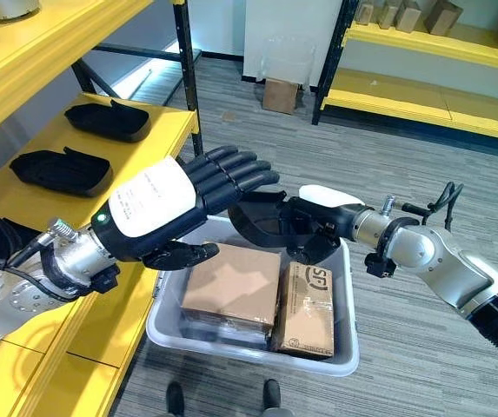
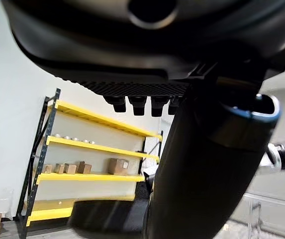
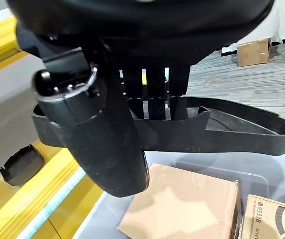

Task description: Move parts from the plastic box to the shelf.

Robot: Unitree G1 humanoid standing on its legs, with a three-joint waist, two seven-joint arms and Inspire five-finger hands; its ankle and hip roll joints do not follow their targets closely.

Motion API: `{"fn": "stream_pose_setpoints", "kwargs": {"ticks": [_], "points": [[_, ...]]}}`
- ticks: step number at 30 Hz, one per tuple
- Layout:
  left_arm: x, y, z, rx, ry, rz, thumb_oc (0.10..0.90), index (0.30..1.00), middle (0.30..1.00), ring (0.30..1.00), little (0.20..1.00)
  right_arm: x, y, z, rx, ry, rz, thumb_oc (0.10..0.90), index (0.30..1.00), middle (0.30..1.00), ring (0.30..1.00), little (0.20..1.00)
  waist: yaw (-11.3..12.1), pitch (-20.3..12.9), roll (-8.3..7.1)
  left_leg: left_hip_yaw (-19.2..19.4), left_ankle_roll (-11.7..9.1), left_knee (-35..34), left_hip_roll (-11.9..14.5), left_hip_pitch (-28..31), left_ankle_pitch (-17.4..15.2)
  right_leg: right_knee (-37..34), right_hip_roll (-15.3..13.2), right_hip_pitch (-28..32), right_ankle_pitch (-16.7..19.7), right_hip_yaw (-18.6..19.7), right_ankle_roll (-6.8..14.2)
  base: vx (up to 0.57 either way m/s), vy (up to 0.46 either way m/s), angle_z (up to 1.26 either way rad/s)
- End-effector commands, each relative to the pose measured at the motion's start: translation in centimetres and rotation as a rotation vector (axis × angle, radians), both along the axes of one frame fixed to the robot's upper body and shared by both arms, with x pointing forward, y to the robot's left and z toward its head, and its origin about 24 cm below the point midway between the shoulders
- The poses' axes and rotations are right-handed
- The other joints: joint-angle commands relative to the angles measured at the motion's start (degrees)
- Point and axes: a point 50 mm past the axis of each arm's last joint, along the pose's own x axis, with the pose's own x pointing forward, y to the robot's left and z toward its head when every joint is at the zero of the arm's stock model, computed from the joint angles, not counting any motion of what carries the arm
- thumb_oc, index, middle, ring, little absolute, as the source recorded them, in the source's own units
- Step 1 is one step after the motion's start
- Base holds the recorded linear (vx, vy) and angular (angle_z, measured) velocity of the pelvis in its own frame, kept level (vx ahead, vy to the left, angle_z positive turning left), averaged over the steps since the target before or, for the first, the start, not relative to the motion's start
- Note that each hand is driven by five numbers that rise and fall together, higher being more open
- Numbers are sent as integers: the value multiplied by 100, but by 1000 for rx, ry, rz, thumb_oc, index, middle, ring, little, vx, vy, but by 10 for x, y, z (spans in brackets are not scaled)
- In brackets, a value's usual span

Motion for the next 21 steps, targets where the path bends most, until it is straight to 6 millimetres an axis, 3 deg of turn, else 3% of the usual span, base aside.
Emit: {"fn": "stream_pose_setpoints", "kwargs": {"ticks": [1,21], "points": [[7,-1,14,-109,-35,-8,900,1000,1000,1000,1000,8,22,57,120,-208,95,400,300,300,300,300,-52,-627,-219,298,-343,-49,399,378,-437,-9,-326,535,-566,-207,463,0,0,0],[23,-16,-2,-143,28,-10,900,1000,1000,1000,1000,4,38,60,157,-201,168,400,300,300,300,300,-136,-615,-247,338,-314,-49,407,406,-469,-9,-327,516,-587,-154,448,0,0,0]]}}
